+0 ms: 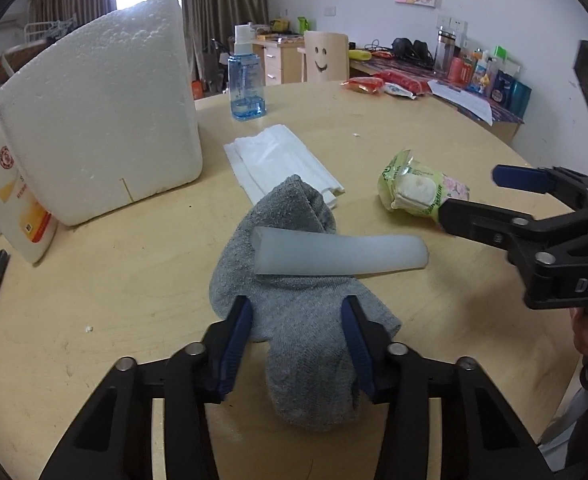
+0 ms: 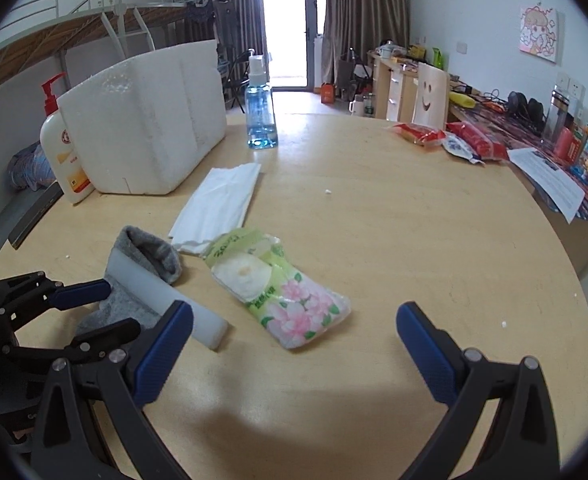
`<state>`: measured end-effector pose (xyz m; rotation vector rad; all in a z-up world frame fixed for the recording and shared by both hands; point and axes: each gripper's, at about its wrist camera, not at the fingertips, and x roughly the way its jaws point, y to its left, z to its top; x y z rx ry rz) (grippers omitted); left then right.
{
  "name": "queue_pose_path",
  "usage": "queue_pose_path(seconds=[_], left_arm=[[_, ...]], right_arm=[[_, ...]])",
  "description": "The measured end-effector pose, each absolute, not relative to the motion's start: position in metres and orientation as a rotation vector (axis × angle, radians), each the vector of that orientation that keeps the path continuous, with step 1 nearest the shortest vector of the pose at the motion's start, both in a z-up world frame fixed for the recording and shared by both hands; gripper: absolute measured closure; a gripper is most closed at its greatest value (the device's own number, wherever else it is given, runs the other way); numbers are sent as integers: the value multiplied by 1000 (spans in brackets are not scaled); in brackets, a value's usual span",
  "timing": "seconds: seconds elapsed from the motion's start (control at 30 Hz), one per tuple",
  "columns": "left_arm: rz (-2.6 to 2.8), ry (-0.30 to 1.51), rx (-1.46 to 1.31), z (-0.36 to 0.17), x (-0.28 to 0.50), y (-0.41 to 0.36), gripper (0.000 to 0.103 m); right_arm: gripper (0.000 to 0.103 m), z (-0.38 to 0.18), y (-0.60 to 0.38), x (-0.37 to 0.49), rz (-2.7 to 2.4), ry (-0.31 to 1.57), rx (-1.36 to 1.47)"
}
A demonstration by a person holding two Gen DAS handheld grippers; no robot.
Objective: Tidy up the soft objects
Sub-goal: 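Close the left tool on the grey sock while the right tool grasps the floral wipes pack, then lift the grey sock and the wipes pack off the table with both tools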
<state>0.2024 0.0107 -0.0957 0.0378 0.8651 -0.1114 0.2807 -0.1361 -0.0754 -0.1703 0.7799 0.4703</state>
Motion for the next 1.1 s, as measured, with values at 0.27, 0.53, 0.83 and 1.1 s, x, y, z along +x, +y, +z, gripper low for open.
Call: queue_pose_path(seconds=[0.27,0.53,0.83,1.1], left_arm=[[-120,855,36,-95,200,11,84],[-135,855,17,-94,201,14,88],[-145,854,-17,-94,202,18,91],[-137,839,-11,-93,199,17,93]], right_arm=[[1,-77,-123,288,480,787,-226],[18,-88,-120,301,475,836,-314],[49,-95,-114,299,523,854,-333],[59,-91,-125,297,552,842,-230]])
